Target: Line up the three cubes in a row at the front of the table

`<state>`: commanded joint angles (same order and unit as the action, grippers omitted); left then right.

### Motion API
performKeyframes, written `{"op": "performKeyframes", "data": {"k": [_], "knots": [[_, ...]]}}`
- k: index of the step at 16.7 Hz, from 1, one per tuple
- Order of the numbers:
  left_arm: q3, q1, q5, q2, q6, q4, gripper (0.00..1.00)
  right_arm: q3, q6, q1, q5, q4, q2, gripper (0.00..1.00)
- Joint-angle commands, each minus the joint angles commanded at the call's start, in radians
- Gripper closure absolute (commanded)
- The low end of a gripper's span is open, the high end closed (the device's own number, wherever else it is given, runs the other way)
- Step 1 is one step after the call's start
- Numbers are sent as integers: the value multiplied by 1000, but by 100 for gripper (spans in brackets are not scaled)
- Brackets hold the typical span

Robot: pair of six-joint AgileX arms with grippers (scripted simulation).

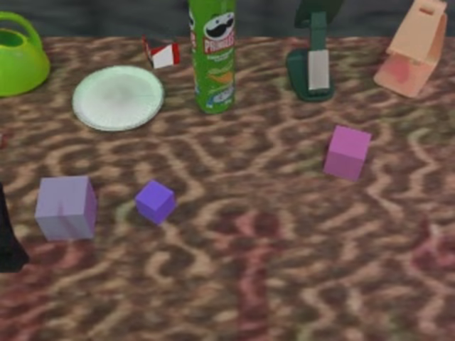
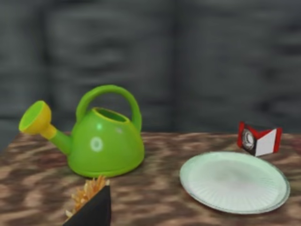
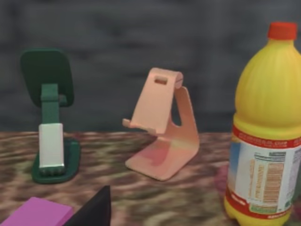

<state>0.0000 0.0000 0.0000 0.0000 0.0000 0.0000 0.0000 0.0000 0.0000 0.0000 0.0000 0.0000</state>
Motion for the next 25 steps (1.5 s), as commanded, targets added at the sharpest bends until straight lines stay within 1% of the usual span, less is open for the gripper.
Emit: {"op": "performKeyframes", "data": {"k": [4, 6, 9, 13, 21, 25], "knots": [[30, -6, -1, 31, 3, -17, 0, 0, 0, 0, 0, 0, 0, 0], [99, -22, -3, 104, 11, -58, 0, 0, 0, 0, 0, 0, 0, 0], [260, -61, -5, 292, 29, -161, 0, 0, 0, 0, 0, 0, 0, 0], [543, -135, -3, 661, 63, -354, 0, 0, 0, 0, 0, 0, 0, 0], [1171, -303, 4, 1523, 140, -790, 0, 0, 0, 0, 0, 0, 0, 0], [1427, -369, 5, 1872, 171, -957, 0, 0, 0, 0, 0, 0, 0, 0]]}}
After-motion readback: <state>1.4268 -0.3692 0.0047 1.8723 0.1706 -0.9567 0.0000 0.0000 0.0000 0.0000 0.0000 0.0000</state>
